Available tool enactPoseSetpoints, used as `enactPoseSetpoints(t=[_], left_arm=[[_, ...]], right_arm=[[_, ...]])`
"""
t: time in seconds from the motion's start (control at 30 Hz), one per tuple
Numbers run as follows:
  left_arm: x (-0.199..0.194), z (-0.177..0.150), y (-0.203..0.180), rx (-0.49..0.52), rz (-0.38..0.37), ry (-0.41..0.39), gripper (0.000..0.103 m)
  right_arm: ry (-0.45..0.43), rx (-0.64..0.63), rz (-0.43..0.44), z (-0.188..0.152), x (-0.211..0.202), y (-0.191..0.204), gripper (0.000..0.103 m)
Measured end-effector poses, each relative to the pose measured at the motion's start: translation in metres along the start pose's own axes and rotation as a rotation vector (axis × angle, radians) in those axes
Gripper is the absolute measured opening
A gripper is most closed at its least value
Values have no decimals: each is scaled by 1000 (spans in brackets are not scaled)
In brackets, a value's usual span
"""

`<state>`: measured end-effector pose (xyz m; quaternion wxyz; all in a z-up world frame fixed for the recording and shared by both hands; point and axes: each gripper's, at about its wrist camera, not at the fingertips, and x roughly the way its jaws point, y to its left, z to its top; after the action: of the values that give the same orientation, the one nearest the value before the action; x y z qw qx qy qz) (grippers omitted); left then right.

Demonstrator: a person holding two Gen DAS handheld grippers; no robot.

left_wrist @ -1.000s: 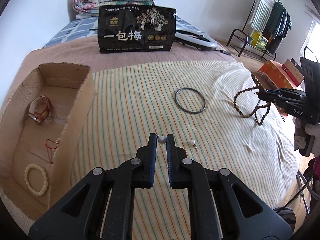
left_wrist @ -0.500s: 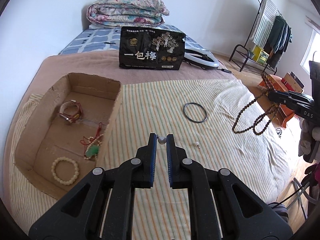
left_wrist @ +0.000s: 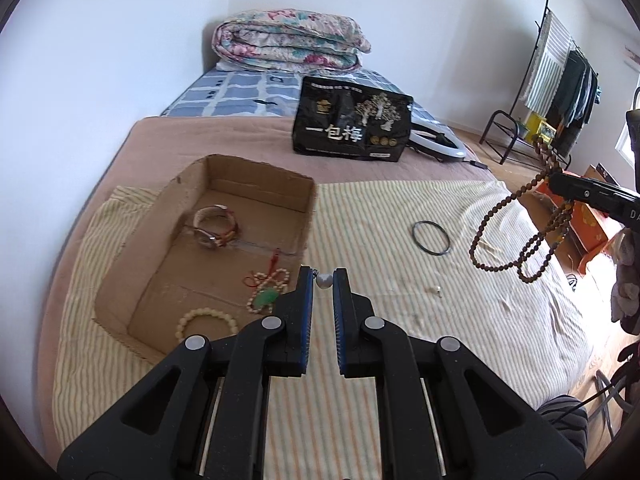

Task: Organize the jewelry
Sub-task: 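Carry the earring in the left tool and the prayer beads in the right tool over the box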

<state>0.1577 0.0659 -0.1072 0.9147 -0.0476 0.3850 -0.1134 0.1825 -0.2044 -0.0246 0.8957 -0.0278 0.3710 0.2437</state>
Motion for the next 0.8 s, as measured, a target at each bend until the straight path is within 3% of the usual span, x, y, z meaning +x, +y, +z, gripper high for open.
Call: enactPoseSetpoints(t=[0.43, 0.8], left_arm=[[-13, -4, 67, -72, 74, -23, 8], [-10, -6, 102, -101, 105, -25, 8]], right_arm=[[-26, -24, 96, 35, 40, 60, 13], [-37, -71, 135, 69, 80, 103, 13]])
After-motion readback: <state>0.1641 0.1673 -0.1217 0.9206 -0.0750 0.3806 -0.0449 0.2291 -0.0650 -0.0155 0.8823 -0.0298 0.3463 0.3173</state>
